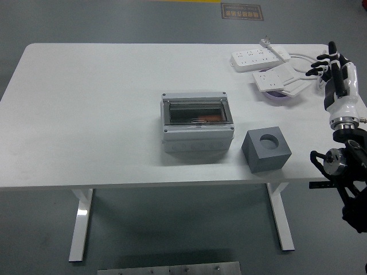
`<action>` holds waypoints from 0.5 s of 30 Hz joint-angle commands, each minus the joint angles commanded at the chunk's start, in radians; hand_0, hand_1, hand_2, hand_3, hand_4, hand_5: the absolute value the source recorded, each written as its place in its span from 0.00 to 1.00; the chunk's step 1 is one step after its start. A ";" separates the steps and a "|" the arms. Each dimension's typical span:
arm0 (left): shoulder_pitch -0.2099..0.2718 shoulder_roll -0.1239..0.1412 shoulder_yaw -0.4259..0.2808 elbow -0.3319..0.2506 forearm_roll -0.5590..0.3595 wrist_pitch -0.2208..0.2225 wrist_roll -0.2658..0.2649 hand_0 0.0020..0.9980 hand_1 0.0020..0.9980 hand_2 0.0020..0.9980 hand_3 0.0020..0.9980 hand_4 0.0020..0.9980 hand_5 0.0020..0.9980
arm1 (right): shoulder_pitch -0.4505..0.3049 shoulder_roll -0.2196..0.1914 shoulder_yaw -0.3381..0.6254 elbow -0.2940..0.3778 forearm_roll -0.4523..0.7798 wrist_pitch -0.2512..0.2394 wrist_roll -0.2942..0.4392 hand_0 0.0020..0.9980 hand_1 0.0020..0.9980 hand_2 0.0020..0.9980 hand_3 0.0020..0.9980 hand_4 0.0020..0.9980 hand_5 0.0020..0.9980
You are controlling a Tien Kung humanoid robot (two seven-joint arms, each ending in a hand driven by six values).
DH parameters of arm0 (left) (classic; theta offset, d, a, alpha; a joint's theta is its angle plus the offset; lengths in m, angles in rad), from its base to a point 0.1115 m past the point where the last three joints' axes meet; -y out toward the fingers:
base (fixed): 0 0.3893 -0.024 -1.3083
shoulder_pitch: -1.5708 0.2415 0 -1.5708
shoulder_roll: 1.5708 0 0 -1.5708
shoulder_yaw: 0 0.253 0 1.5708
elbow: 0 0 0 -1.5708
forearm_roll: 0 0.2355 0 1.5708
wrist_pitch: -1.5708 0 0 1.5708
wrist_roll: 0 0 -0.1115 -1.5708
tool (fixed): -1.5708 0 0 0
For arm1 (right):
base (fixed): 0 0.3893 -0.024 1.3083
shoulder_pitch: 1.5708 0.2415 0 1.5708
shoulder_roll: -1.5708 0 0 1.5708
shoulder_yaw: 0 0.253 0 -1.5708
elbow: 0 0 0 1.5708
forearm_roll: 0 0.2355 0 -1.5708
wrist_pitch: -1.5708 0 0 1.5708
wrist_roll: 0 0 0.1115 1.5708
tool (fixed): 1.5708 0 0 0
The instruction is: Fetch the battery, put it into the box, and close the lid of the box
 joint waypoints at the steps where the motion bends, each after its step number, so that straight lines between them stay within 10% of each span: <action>1: 0.001 0.001 0.001 0.000 -0.003 0.001 0.000 0.45 0.64 0.64 0.67 0.79 0.70 | -0.001 -0.003 -0.001 0.003 0.006 -0.001 -0.002 0.49 0.45 0.44 0.50 0.67 0.33; 15: 0.013 0.008 0.015 0.002 -0.041 0.011 -0.001 0.45 0.64 0.64 0.67 0.79 0.71 | 0.000 -0.018 -0.011 0.031 -0.001 0.003 -0.020 0.49 0.44 0.45 0.50 0.63 0.34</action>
